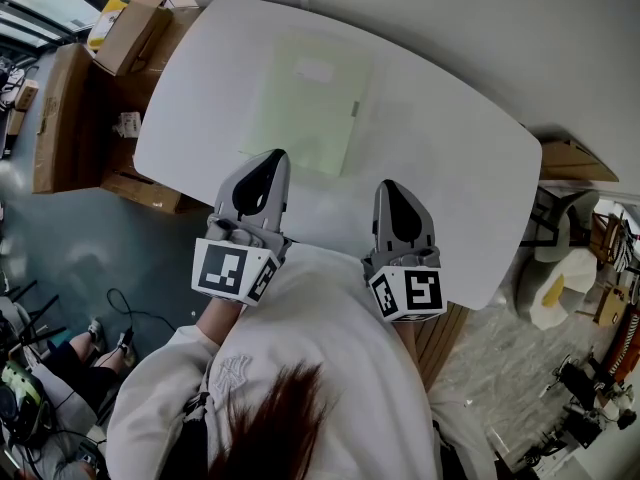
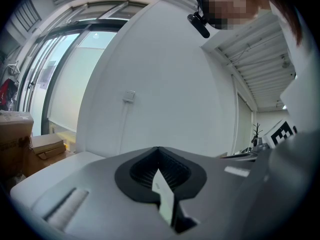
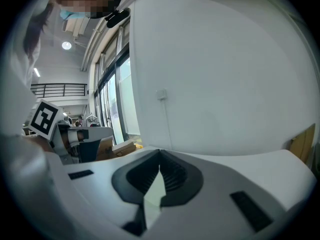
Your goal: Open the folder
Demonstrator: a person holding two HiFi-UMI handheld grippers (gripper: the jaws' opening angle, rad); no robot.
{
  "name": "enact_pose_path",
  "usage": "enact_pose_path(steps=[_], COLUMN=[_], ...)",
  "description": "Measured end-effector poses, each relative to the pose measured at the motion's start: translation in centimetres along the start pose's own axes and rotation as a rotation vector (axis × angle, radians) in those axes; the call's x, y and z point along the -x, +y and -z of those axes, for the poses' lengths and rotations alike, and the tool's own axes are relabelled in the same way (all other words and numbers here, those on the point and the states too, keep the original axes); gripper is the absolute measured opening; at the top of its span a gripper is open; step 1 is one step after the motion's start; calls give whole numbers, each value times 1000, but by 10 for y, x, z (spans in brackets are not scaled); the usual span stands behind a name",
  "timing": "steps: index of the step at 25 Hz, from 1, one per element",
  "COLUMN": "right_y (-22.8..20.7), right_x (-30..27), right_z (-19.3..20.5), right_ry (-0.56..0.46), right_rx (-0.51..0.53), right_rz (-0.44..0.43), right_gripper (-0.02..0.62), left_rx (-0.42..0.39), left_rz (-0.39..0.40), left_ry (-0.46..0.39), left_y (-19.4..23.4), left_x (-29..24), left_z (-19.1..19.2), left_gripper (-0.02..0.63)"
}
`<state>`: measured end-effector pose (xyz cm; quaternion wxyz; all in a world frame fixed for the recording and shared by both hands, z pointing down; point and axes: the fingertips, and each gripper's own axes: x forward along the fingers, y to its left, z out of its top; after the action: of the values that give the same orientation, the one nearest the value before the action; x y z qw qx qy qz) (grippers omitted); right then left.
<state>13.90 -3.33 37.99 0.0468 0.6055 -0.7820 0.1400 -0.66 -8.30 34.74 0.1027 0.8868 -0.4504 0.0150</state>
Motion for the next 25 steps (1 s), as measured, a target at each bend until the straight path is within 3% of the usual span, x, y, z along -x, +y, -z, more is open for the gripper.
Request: enact_pose_path(steps=[25], right_y=[-5], right_x=[-9], right_z=[8], right_ry=[9], right_rx=[-14], right_rz=[-10], right_gripper=[8], left_rx=[7], left_rz=[-4], left_ry=[49], left_y=[3], left_x=[-2], left_z=[15], left_gripper=[8])
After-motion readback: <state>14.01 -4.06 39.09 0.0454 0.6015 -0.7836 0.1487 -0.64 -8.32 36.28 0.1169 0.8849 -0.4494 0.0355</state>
